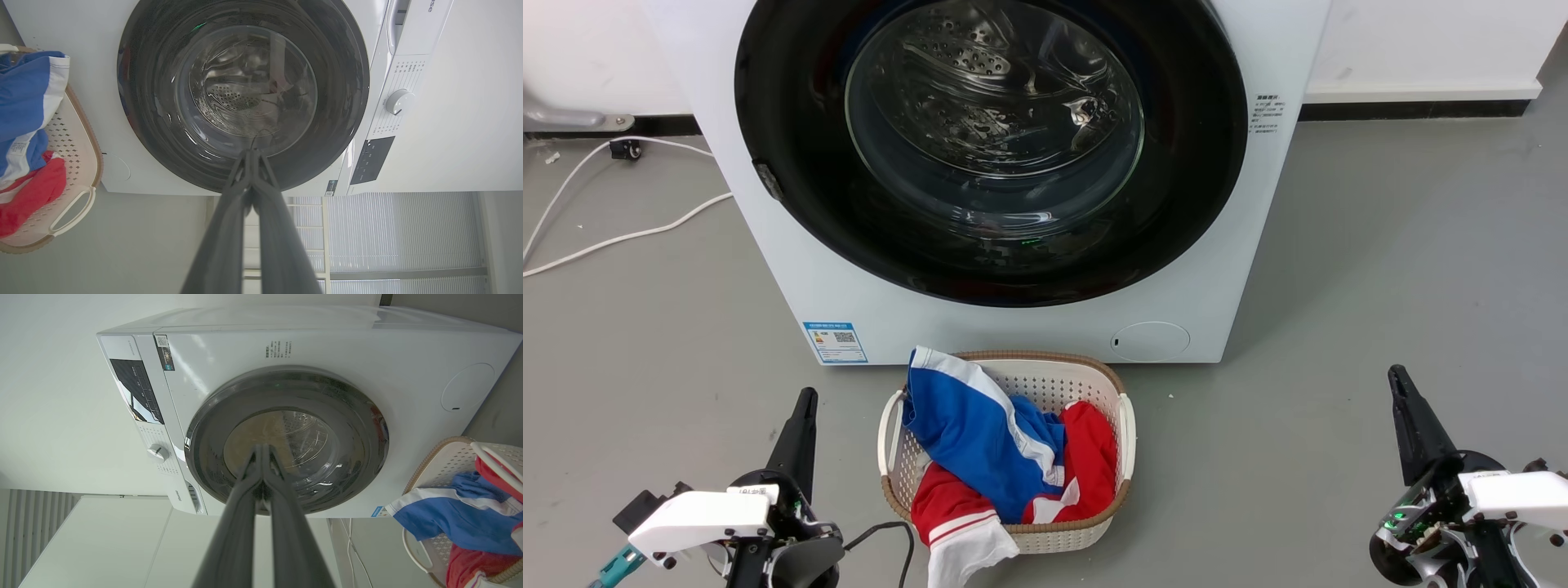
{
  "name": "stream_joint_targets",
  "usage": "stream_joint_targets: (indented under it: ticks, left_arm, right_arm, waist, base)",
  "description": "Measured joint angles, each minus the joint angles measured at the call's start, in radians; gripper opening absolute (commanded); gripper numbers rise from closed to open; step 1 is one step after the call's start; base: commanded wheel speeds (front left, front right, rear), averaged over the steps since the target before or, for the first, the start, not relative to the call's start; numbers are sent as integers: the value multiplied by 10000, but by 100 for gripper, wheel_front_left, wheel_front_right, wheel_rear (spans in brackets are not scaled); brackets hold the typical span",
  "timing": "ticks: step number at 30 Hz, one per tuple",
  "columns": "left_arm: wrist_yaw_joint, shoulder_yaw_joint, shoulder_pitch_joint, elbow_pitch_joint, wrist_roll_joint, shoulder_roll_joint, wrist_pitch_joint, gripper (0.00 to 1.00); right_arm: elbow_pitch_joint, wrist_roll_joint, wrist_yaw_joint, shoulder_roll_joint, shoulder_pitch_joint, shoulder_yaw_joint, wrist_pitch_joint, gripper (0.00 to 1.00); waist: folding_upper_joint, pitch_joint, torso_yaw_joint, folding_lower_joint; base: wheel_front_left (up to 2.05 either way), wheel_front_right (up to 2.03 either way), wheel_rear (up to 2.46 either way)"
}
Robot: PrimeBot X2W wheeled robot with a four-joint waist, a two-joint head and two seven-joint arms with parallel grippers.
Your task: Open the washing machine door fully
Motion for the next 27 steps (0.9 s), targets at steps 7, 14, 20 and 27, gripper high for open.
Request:
stream_joint_targets:
  ticks: [7, 14, 20, 27]
  left_arm:
    - [0, 0, 0, 0, 0, 0, 0, 0]
    - [0, 0, 0, 0, 0, 0, 0, 0]
    - [0, 0, 0, 0, 0, 0, 0, 0]
    - [0, 0, 0, 0, 0, 0, 0, 0]
  right_arm:
    - [0, 0, 0, 0, 0, 0, 0, 0]
    - [0, 0, 0, 0, 0, 0, 0, 0]
    - [0, 0, 0, 0, 0, 0, 0, 0]
    - [0, 0, 0, 0, 0, 0, 0, 0]
  waist:
    - [0, 0, 0, 0]
    - [0, 0, 0, 0]
    - [0, 0, 0, 0]
    - [0, 0, 0, 0]
  base:
    - [0, 0, 0]
    - [0, 0, 0]
    - [0, 0, 0]
    - [0, 0, 0]
